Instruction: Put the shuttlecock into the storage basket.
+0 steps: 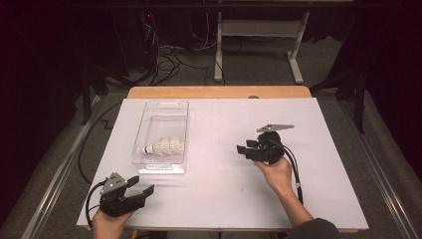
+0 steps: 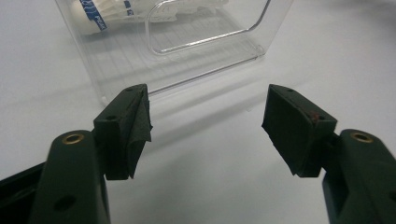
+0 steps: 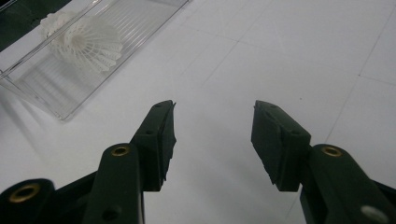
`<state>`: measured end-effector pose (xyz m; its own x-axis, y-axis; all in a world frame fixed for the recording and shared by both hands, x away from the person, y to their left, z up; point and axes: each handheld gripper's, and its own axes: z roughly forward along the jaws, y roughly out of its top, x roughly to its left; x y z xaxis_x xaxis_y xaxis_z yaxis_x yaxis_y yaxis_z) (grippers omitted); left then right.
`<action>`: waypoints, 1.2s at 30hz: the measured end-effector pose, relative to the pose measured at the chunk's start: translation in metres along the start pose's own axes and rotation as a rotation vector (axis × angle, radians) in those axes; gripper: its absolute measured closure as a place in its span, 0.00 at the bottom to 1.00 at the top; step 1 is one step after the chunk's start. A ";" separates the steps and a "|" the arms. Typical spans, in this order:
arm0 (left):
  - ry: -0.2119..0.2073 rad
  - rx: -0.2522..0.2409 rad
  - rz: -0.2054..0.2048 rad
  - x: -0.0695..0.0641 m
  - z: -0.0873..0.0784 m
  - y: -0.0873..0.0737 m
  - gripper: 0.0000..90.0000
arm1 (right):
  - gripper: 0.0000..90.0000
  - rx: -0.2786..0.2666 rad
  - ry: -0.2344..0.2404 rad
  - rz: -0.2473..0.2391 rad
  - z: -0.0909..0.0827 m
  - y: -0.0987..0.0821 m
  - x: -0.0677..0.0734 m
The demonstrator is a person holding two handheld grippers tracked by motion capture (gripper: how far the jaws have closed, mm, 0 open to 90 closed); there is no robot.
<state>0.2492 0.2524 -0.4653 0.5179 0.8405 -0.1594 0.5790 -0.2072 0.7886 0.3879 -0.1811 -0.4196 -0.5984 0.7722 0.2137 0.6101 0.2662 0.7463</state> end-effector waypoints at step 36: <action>0.002 0.001 -0.001 0.000 0.000 0.000 0.37 | 0.54 -0.024 -0.037 0.026 -0.022 -0.025 -0.019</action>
<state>0.2493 0.2527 -0.4654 0.5165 0.8414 -0.1588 0.5799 -0.2072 0.7879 0.3727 -0.2150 -0.4286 -0.5627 0.7995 0.2103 0.6125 0.2323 0.7556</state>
